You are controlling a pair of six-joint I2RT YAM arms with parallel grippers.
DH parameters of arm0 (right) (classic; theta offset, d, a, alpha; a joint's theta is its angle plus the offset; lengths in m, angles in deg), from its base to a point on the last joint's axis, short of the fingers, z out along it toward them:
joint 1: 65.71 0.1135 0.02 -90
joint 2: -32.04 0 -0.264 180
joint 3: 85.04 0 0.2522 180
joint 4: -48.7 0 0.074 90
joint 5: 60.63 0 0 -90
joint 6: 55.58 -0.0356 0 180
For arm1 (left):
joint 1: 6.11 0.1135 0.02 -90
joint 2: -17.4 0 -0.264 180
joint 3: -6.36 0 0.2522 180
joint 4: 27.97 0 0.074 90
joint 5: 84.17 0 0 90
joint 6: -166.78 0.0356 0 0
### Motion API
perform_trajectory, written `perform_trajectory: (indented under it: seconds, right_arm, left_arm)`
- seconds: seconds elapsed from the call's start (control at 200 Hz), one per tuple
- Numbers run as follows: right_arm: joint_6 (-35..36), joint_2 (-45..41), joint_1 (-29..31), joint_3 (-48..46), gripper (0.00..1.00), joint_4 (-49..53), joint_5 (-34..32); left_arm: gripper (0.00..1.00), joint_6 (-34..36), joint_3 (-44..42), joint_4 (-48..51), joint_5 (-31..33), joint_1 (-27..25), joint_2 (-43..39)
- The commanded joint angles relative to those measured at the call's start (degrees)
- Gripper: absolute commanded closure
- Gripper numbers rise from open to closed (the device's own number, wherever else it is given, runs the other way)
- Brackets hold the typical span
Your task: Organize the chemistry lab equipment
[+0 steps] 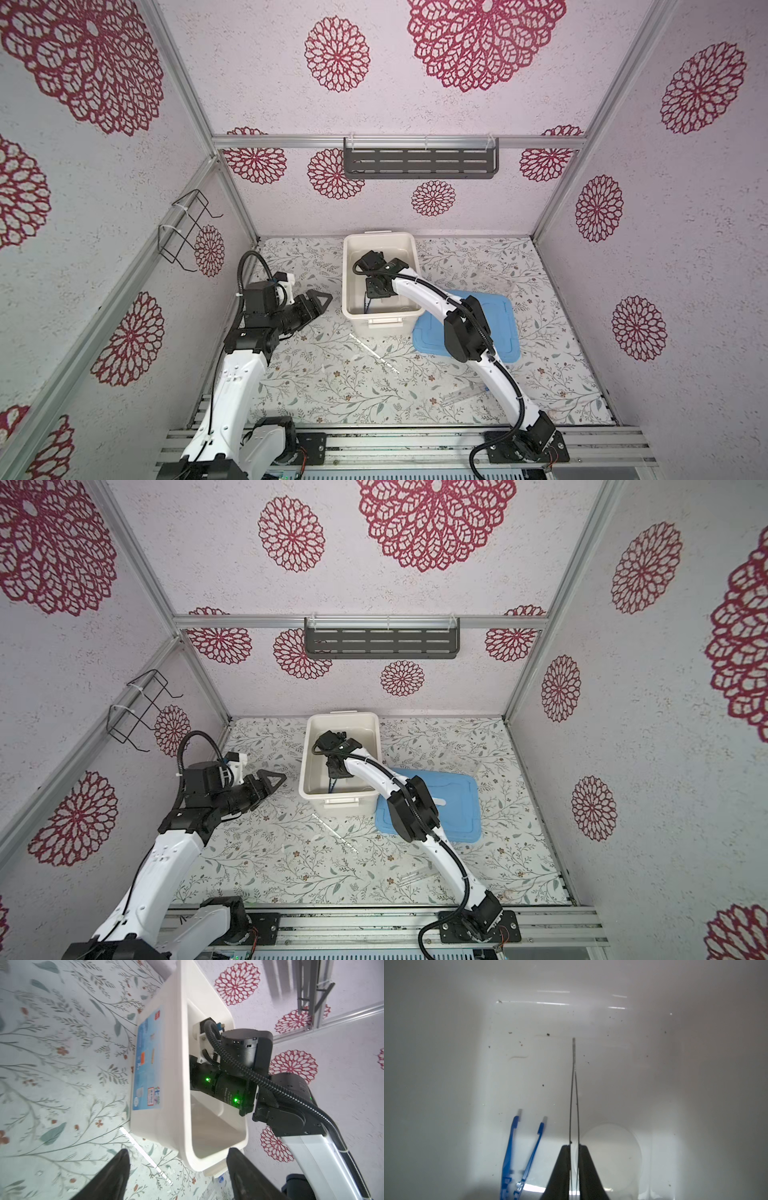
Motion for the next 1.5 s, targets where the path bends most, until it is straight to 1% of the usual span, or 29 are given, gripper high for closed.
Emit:
perform_trajectory:
  seconds: [0.0, 0.175, 0.31, 0.415, 0.53, 0.645, 0.756, 0.796, 0.861, 0.891, 0.916, 0.946, 0.971, 1.026, 1.081, 1.096, 1.136, 1.251, 1.386, 1.496]
  right_arm:
    - [0.86, -1.45, -0.63, 1.03, 0.8, -1.16, -0.6]
    - [3.45, -4.75, -0.63, 1.03, 0.67, -3.45, -1.13]
    - [7.4, -8.22, -0.63, 1.12, 0.66, -5.09, -1.68]
    - [10.08, -13.08, -0.54, 1.05, 0.65, -5.54, -0.87]
    - [14.66, -19.57, 0.43, -0.25, 0.65, -5.53, -0.27]
    - [20.1, -28.09, 2.38, -6.27, 0.65, -6.5, -0.85]
    - [24.22, -37.03, 5.62, -15.62, 0.65, -8.28, -1.39]
    - [26.27, -40.22, 7.74, -19.52, 0.65, -9.21, -1.69]
    - [32.68, -44.8, 12.42, -25.36, 0.65, -10.05, -2.64]
    - [35.9, -46.52, 14.94, -27.76, 0.63, -9.65, -3.24]
    - [36.97, -47.95, 16.86, -29.49, 0.6, -9.06, -4.63]
    - [37.01, -49.4, 18.8, -31.23, 0.59, -7.83, -5.91]
    - [36.66, -50.46, 19.99, -32.75, 0.59, -6.75, -5.25]
    - [35.4, -53.23, 22.05, -36.9, 0.59, -4.64, -0.16]
    - [34.45, -56.03, 23.62, -42.83, 0.58, -4.64, 5.29]
    - [34.26, -56.7, 25.58, -44.78, 0.58, -4.88, 6.42]
    - [33.38, -58.22, 27.48, -49.35, 0.57, -5.78, 8.14]
    - [29.0, -59.64, 29.49, -59.29, 0.57, -8.35, 9.0]
    - [26.57, -60.94, 29.36, -69.55, 0.58, -15.72, 8.47]
    - [24.55, -60.48, 28.51, -75.53, 0.57, -21.48, 7.63]
  left_arm:
    - [0.22, 3.81, -1.08, 7.08, 5.65, 0.72, -2.22]
    - [0.22, 3.94, -1.54, 10.9, 10.53, 2.53, -2.81]
    - [0.21, 5.08, -0.61, 15.99, 16.77, 3.55, -3.35]
    - [0.21, 5.58, -1.08, 16.95, 17.14, 4.5, -3.94]
    - [0.21, 4.27, -2.19, 16.12, 17.07, 4.71, -4.24]
    - [0.21, 2.33, -3.15, 14.13, 16.98, 4.72, -4.37]
    - [0.21, 0.98, -3.63, 12.54, 17.62, 4.88, -4.37]
    - [0.21, 0.62, -3.83, 11.93, 17.62, 4.8, -4.25]
    - [0.21, 0.04, -4.29, 10.95, 17.32, 4.87, -3.74]
    - [0.21, -0.25, -4.58, 10.34, 17.16, 4.83, -3.35]
    - [0.21, -0.54, -4.97, 9.82, 16.84, 4.89, -3.08]
    - [0.21, -0.92, -5.39, 9.07, 16.21, 4.89, -2.76]
    - [0.21, -1.22, -5.75, 8.48, 15.73, 4.96, -2.34]
    - [0.21, -2.02, -6.63, 6.96, 14.47, 5.02, -1.59]
    - [0.22, -2.28, -7.28, 6.07, 13.86, 4.98, -0.81]
    - [0.22, -2.39, -7.39, 5.92, 13.82, 5.04, -0.62]
    - [0.22, -2.35, -7.66, 5.53, 13.86, 4.98, -0.23]
    - [0.22, -2.97, -8.37, 3.84, 13.6, 5.02, 0.42]
    - [0.22, -4.5, -9.3, 1.33, 12.19, 5.06, 1.36]
    - [0.22, -5.71, -9.95, -0.15, 10.79, 5.12, 2.43]
